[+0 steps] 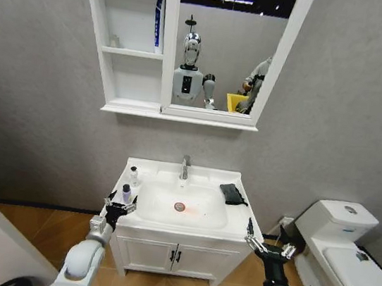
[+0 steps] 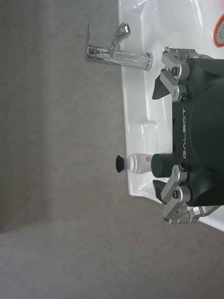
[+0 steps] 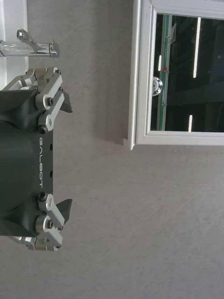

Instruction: Move facial cleanser and shampoo from washbasin to cabinet, then wipe washbasin with towel.

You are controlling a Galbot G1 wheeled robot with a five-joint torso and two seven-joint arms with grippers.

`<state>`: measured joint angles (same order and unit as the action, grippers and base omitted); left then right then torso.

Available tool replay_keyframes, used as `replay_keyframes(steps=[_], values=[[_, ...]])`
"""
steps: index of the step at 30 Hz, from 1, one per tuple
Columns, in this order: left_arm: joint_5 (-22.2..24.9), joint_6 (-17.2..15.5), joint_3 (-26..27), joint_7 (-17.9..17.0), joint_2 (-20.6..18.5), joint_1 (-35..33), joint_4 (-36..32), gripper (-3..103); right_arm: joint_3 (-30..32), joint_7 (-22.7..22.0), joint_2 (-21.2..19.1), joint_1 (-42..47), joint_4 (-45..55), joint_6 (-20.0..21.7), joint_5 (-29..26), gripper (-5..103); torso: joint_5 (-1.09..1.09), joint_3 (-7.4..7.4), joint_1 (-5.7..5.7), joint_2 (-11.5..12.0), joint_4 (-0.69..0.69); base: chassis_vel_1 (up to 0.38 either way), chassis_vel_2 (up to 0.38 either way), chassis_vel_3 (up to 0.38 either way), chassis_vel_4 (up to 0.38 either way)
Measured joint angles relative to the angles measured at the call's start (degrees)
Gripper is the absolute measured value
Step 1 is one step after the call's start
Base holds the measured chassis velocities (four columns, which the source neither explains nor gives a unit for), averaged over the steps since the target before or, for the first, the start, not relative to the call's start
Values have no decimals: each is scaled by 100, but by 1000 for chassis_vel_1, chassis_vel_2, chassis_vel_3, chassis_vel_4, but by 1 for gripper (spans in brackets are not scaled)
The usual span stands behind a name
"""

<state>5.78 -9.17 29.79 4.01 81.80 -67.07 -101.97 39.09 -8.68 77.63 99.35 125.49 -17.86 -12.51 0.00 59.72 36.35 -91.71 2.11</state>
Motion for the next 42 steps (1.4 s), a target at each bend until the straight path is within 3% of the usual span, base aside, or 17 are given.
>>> replay_keyframes(steps=[7,21,28,29,31,34,40,42], values=[[10,51,54,-70,58,416,718,97,-11,-27,-28,-99,-69,17,-4,100,0,0,-1,-1,1,0,0,0,0],[-41,159,175,-261,114,848,1360,94,15,-29,-68,-90,-121,19,-45,100,0,0,-1,0,1,0,0,0,0],[-48,164,183,-245,166,818,1411,61,15,-34,-73,-103,-148,17,-68,100,0,0,-2,0,1,0,0,0,0],[-48,164,183,-245,166,818,1411,61,15,-34,-73,-103,-148,17,-68,100,0,0,-2,0,1,0,0,0,0],[-48,163,183,-235,169,791,1380,51,14,-34,-66,-127,-178,16,-74,100,0,0,-2,0,1,0,0,0,0],[-42,156,174,-230,153,755,1314,42,14,-35,-58,-133,-195,9,-89,100,0,0,-1,0,1,0,0,0,0],[74,71,96,-222,3,651,972,42,30,-41,-47,-115,-216,-13,-111,100,-1,0,-2,0,1,0,0,0,0],[280,-57,16,-224,-263,632,589,42,29,-46,-48,-127,-234,-13,-128,100,-2,0,-1,0,1,0,0,0,0]])
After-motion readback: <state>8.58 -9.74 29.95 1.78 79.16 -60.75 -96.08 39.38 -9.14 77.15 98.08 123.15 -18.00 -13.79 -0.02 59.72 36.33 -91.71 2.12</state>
